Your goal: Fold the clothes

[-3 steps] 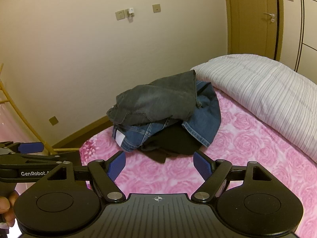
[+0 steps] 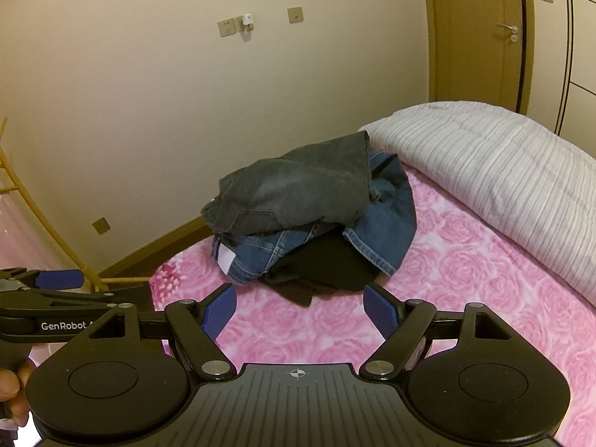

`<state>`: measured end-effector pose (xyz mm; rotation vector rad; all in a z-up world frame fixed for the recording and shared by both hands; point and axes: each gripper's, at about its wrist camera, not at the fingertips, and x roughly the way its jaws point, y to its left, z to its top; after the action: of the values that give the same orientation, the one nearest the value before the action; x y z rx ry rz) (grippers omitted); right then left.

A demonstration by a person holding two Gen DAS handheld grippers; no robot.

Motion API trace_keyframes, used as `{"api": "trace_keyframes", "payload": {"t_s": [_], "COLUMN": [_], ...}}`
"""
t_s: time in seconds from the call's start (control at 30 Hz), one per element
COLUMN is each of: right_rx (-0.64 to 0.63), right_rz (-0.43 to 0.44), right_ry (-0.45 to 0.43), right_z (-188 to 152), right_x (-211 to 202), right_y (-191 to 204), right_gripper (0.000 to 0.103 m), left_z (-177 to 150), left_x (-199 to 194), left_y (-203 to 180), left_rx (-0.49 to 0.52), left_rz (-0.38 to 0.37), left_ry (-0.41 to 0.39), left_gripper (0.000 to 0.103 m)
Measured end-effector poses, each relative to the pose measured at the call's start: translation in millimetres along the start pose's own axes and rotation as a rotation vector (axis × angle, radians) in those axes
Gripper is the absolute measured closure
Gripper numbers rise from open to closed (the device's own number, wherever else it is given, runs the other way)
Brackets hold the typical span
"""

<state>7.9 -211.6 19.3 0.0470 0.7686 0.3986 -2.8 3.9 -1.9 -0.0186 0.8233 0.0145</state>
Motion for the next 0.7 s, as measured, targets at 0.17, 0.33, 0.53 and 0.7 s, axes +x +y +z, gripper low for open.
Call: {"api": "trace_keyframes", "payload": {"t_s": [0.17,0.33,0.53,0.7], "right_rx": [-0.001,-0.003,-0.008,-0.006], "right_rz": [-0.004,-0.005,-0.005,-0.006], "right_ry": [0.002,0.004,0.008,0.012], "right_z": [2.2,-0.1,0.0,-1.4], "right_x": [-0.1,5.6,7.3,7.7], "right_y": [-5.4,0.9,0.4,0.6], "right_gripper": [0.025,0.025,0.025,0.025], "left_z": [-0.9,1.5,1.9,0.2], "left_x": [1.6,6.1,9.9,11.1], "left_y": [4.5,-7.7,-8.8,-10.0], "left_rx": [-0.029,-0.015,-0.017,-0.013], "left_rz": [-0.013,0.010,0.002,0.001], "left_ry": [0.017,0.033,0.038,0.043], "left_gripper": [0.007,0.007,0.008,0.007]}}
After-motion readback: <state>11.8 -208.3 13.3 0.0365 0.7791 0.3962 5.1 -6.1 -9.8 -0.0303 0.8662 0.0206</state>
